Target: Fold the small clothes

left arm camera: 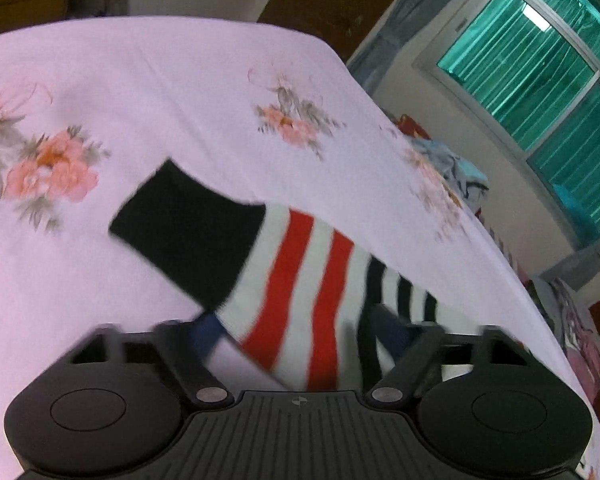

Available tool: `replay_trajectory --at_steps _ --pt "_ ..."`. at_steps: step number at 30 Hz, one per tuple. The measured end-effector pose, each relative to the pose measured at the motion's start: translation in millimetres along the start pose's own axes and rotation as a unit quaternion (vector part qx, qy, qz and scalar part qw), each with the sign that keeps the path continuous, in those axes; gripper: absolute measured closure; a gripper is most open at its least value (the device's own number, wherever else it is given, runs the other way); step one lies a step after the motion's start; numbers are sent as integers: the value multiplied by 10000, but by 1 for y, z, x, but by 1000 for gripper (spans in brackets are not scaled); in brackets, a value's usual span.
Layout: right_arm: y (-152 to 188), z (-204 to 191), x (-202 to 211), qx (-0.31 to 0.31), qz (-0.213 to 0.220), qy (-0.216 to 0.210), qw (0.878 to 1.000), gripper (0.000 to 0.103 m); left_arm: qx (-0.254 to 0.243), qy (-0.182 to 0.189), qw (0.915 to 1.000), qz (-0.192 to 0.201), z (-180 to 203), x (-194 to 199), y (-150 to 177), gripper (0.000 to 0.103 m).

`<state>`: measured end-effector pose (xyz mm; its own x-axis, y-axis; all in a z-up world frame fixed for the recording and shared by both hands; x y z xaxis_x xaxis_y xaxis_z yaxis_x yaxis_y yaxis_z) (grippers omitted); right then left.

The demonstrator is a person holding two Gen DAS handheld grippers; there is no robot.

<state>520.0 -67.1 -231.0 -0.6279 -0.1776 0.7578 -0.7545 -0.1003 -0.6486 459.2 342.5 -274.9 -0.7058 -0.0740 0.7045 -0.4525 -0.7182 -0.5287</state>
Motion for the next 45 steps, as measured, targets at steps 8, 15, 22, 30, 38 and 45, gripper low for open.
replay_trajectory --at_steps 8,15,22,30,38,45 --pt "9 5 -30 -85 -314 289 9991 52 16 145 9999 27 0 -5 -10 90" --pt "1 12 -10 -406 -142 43 9991 52 -798 984 9917 208 82 28 -11 90" --pt "-1 46 34 -725 213 19 9971 51 -1972 2412 9498 -278 239 49 57 90" --pt "26 113 67 -1194 206 326 9921 47 -3506 2766 8818 -1517 354 19 218 90" --pt "35 121 67 -1367 143 -24 9905 36 -3874 2321 8872 -947 330 51 210 21" --pt "31 110 38 -1492 -186 -204 9884 34 -3921 1483 9071 -372 263 60 155 21"
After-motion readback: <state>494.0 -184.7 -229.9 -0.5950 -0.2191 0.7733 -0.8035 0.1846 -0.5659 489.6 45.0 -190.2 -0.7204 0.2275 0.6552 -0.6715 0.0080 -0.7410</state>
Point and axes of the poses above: each gripper's, at about its wrist camera, not at the fingertips, and x roughly against the way its jaws point, z to its right, y to its underside, the point moved 9 cm from there along -x, roughly the way its jaws point, and after that the axes turned 5 degrees about -z, right-handed, at the moved point
